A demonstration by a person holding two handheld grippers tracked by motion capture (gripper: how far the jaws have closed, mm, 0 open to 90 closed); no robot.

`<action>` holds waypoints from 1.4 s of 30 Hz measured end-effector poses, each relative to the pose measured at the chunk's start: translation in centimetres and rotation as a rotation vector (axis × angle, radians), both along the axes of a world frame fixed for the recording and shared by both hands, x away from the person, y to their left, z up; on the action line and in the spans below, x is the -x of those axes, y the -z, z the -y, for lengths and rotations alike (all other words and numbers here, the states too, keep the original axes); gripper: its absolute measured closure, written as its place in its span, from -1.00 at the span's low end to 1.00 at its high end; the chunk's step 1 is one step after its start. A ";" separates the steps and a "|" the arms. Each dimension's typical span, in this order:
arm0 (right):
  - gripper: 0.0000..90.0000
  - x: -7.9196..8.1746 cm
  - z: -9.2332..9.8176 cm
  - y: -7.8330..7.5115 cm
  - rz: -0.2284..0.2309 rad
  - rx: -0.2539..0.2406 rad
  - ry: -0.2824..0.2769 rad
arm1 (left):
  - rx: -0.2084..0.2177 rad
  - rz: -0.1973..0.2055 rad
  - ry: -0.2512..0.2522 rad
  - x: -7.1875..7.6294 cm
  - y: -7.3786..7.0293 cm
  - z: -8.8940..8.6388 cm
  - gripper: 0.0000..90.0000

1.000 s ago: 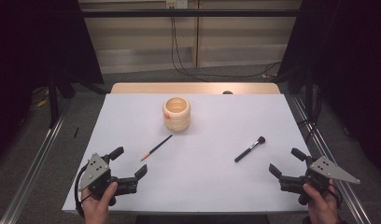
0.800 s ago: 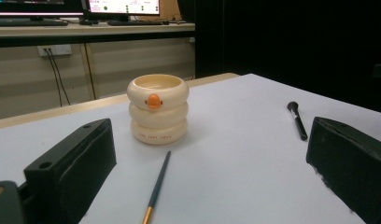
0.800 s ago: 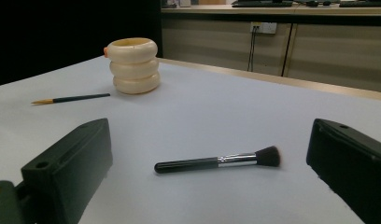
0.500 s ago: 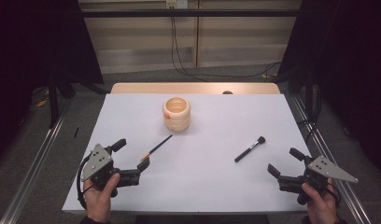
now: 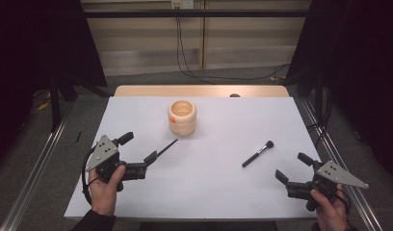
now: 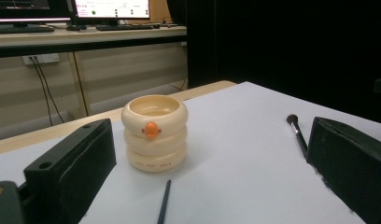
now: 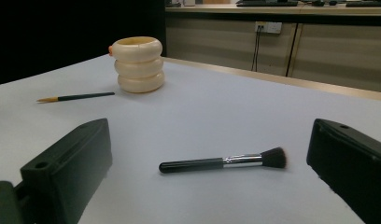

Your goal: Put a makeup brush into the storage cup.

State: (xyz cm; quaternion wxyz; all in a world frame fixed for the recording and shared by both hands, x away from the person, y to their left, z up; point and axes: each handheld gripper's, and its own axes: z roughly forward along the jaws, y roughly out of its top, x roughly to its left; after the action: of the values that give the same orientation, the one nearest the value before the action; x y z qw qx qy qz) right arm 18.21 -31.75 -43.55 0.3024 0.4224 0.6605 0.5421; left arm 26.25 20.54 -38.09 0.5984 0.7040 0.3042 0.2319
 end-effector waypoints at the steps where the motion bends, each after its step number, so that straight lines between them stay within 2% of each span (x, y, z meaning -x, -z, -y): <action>1: -1.00 0.0 0.0 0.0 0.003 0.005 -0.007 | -0.007 0.006 0.002 -0.2 -0.1 0.1 -0.97; 5: -1.00 0.0 -0.1 0.0 0.006 0.007 -0.005 | 0.009 0.008 0.014 -0.7 -0.4 0.6 -0.97; 8: -1.00 0.0 -0.1 0.0 0.006 0.002 -0.003 | -0.010 0.031 0.009 -1.1 -0.9 1.2 -0.97; 13: -1.00 0.0 0.0 0.0 0.004 0.000 -0.009 | -0.002 0.027 0.022 -1.9 -1.4 1.8 -0.97; 20: -1.00 0.0 -0.1 0.0 0.002 -0.004 -0.009 | 0.012 0.039 0.011 -3.2 -1.7 2.0 -0.96; 24: -1.00 0.0 0.0 0.0 0.002 -0.003 -0.008 | 0.015 0.046 -0.015 -4.4 -1.5 1.9 -0.96; 30: -1.00 -0.1 -0.1 0.0 0.003 -0.001 -0.008 | -0.007 0.037 -0.035 -6.1 -1.4 2.2 -0.96; 32: -1.00 -0.1 0.0 0.0 0.004 -0.001 -0.010 | -0.010 0.037 -0.025 -6.7 -1.5 2.2 -0.95; 35: -1.00 -0.1 0.0 0.0 0.003 -0.001 -0.011 | 0.000 0.036 -0.046 -7.4 -1.5 2.2 -0.95; 36: -1.00 -0.1 0.0 0.0 0.002 -0.003 -0.012 | -0.011 0.025 -0.053 -8.1 -1.3 2.2 -0.95; 42: -1.00 0.0 0.0 0.0 -0.001 -0.003 -0.012 | -0.022 0.013 -0.076 -9.3 -1.0 2.0 -0.95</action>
State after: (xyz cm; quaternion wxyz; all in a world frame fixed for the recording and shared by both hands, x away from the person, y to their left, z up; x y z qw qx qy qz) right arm 18.25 -31.71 -43.56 0.2981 0.4194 0.6623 0.5446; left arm 35.59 18.53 -37.05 0.5833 0.6971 0.3242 0.2622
